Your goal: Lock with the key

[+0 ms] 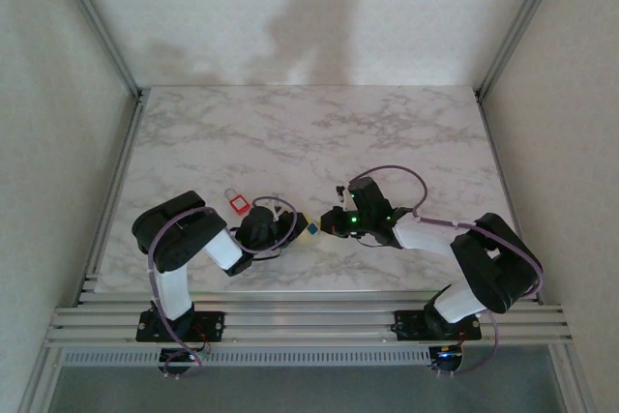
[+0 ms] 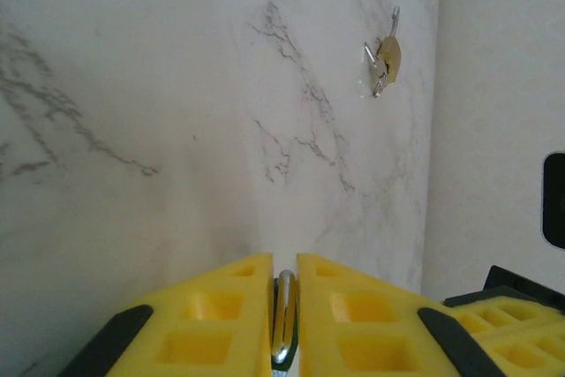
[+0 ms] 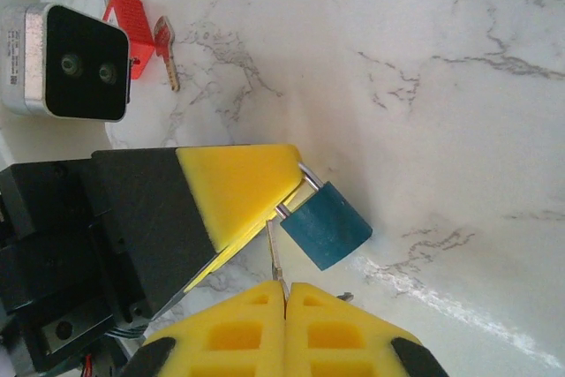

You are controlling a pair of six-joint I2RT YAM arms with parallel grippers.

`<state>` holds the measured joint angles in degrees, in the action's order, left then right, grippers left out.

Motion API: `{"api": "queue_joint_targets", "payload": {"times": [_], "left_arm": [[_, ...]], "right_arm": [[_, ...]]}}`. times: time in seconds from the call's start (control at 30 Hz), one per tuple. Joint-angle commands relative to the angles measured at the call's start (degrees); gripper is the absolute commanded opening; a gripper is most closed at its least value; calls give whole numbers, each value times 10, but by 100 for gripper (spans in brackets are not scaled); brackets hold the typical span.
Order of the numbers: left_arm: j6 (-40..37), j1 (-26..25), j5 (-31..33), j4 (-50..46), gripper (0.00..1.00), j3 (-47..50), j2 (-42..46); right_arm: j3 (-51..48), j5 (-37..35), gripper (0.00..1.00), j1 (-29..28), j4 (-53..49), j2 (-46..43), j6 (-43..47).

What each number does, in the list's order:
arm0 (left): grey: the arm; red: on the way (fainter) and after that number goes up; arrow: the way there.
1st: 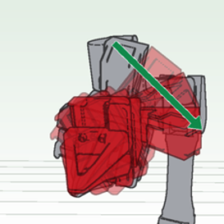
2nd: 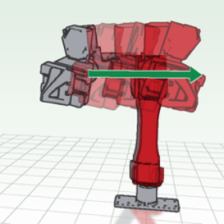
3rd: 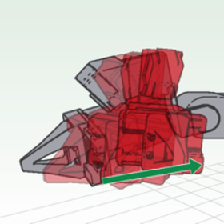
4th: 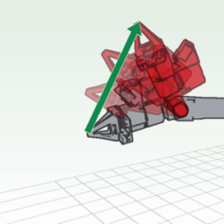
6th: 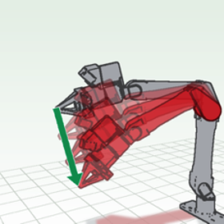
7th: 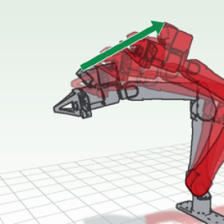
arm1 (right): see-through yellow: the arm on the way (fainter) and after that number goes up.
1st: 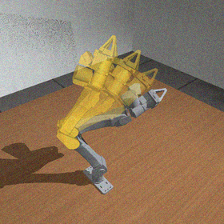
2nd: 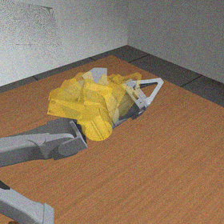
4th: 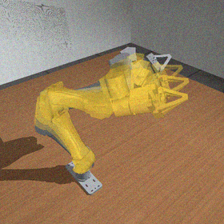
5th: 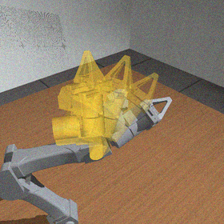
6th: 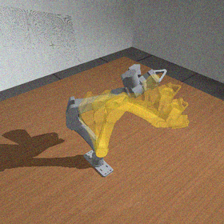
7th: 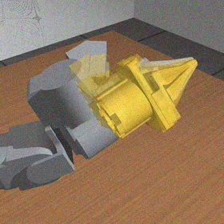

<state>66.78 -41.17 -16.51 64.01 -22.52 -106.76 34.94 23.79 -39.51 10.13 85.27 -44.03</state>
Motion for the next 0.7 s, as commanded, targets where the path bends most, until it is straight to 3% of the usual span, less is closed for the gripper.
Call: {"api": "queue_joint_targets", "payload": {"times": [0.0,0.23,0.6,0.67], "left_arm": [[-37,3,54,-164,16,2,-22],[-62,3,85,-246,32,-17,27],[-109,26,131,-378,45,-42,121],[-118,32,135,-397,51,-48,142]], "right_arm": [[15,0,0,6,-7,1,16],[24,-14,0,9,-36,15,24],[39,-27,0,11,-61,29,34],[45,-29,0,10,-68,34,39]]}}
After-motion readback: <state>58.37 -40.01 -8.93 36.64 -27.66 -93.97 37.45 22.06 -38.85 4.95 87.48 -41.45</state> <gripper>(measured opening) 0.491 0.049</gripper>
